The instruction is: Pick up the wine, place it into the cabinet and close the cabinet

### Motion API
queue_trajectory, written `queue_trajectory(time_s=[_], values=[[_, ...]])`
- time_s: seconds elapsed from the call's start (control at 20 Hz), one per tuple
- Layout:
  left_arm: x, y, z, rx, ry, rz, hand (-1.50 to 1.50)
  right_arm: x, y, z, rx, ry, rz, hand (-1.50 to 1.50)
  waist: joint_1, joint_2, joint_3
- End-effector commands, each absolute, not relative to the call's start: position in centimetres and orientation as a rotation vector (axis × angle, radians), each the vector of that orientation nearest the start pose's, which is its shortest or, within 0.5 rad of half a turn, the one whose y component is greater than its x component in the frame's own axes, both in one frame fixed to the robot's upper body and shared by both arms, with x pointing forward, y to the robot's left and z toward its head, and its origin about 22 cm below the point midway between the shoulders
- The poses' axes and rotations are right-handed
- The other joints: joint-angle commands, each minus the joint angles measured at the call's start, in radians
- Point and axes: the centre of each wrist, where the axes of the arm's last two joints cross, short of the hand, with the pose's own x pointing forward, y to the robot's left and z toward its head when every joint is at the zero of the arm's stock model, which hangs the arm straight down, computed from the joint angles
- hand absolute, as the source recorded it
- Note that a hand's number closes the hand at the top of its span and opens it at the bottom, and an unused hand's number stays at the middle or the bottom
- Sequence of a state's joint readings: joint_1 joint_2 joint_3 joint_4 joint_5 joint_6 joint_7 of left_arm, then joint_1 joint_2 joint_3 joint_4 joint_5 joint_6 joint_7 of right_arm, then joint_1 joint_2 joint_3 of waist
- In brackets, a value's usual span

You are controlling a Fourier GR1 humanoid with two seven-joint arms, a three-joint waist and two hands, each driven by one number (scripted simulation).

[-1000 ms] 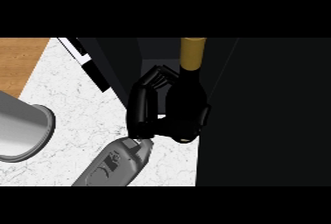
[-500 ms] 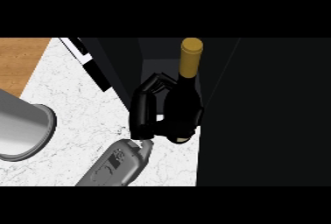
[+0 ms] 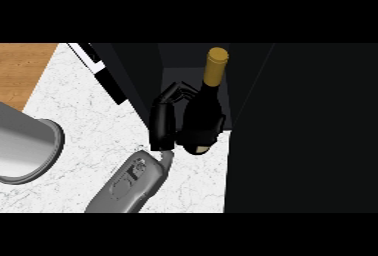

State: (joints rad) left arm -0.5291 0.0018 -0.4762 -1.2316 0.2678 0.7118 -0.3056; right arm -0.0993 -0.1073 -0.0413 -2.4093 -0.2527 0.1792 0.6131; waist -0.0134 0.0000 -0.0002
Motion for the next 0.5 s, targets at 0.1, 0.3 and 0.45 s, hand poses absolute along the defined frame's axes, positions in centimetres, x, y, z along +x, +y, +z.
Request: queue_trajectory(time_s=[0.1,0.3,0.45], values=[[32.8,7.7,3.7,0.033,-1.909,0.118,1.50,13.3,-23.7,21.2,0.251,-1.934,0.296,-1.50,-0.001,0.000,0.000],[32.9,7.4,3.9,0.060,-1.917,0.161,1.50,13.7,-23.6,21.1,0.266,-1.938,0.315,-1.50,-0.003,0.000,0.000],[34.0,9.1,1.1,0.051,-1.909,0.128,1.50,14.5,-23.7,20.0,0.267,-1.932,0.268,-1.50,-0.006,0.003,0.000]])
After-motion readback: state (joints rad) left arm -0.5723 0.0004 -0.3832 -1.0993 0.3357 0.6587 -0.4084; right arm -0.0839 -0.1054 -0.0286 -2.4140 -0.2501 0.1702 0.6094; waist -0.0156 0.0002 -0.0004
